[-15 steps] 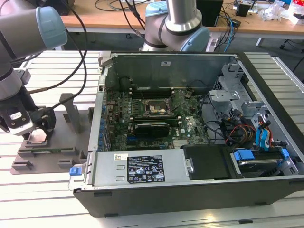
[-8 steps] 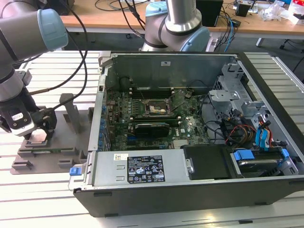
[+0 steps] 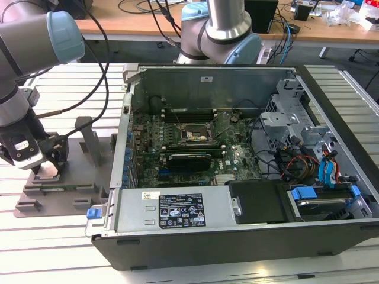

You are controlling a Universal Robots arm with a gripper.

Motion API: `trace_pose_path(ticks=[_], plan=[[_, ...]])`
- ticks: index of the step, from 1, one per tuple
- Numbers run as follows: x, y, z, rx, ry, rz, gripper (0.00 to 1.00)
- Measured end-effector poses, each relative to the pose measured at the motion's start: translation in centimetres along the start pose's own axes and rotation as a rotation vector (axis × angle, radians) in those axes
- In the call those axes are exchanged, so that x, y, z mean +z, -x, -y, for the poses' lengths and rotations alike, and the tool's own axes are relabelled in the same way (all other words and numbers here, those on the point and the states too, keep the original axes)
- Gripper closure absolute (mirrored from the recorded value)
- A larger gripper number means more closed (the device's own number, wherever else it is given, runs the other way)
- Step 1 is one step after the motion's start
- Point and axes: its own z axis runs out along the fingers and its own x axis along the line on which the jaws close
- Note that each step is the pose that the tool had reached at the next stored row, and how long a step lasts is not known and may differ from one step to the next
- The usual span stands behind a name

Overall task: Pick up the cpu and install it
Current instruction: 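Pick up the cpu and move it towards the insertion slot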

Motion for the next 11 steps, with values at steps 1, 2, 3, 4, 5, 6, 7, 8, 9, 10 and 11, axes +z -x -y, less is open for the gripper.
trace_pose_path(ticks=[1, 2, 3, 4, 5, 6, 7, 8, 9, 10, 11], plan=[[0.01, 0.0, 0.0, 0.0, 0.0001, 0.0, 0.45], [0.01, 0.0, 0.0, 0.0, 0.0, 0.0, 0.45], [0.02, 0.0, 0.0, 0.0, 0.0, 0.0, 0.45], [0.03, 0.0, 0.0, 0.0, 0.0, 0.0, 0.45], [0.03, 0.0, 0.0, 0.0, 0.0, 0.0, 0.45], [0.03, 0.0, 0.0, 0.0, 0.0, 0.0, 0.45], [0.04, 0.0, 0.0, 0.0, 0.0, -0.0001, 0.45], [0.03, 0.0, 0.0, 0.0, 0.0001, 0.0001, 0.45], [0.0, 0.01, 0.0, 0.0, 0.0003, 0.0005, 0.45], [-0.1, 0.01, 0.0, 0.0, 0.0003, 0.0004, 0.45], [-0.28, 0.01, 0.0, 0.0, 0.0002, 0.0004, 0.45]])
